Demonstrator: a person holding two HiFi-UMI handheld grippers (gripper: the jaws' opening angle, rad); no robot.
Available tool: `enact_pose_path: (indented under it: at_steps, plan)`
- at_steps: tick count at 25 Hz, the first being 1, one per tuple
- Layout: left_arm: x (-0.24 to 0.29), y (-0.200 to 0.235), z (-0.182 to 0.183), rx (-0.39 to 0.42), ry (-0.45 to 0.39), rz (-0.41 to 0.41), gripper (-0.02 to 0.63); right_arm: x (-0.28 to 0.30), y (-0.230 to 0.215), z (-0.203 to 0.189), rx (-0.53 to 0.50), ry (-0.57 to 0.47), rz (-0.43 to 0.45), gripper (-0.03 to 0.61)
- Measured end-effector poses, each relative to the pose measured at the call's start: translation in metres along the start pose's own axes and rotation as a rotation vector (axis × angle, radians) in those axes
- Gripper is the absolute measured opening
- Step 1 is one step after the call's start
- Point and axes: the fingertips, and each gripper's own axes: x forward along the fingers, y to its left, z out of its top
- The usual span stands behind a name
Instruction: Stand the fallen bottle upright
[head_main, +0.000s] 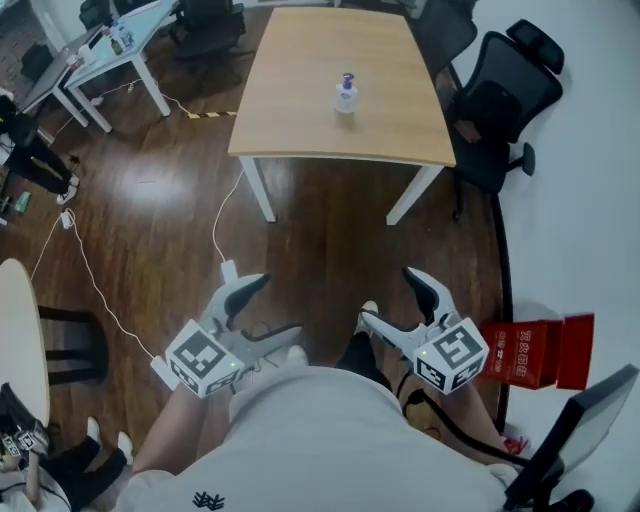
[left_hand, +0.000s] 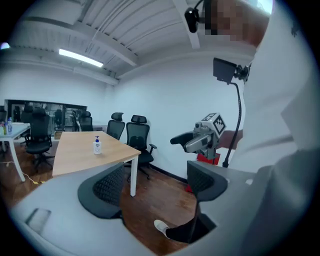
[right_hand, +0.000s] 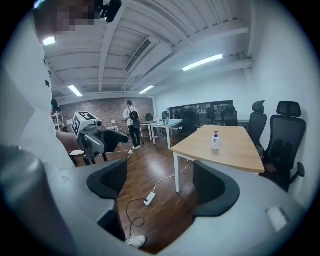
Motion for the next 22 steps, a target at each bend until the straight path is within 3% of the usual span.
enact_pose_path:
  at_steps: [10,22]
  plan:
    - [-0.032,-0.003,-0.011,-0.013,0.006,-0.052,0.39,-0.001,0.051,0.015,-0.06,-0.043,-0.048,0.411]
    - [-0.026,-0.009,-0.011,-0.016,0.014,-0.083,0.39,-0.01,0.055,0.008,-0.058,-0.036,-0.089,0.41]
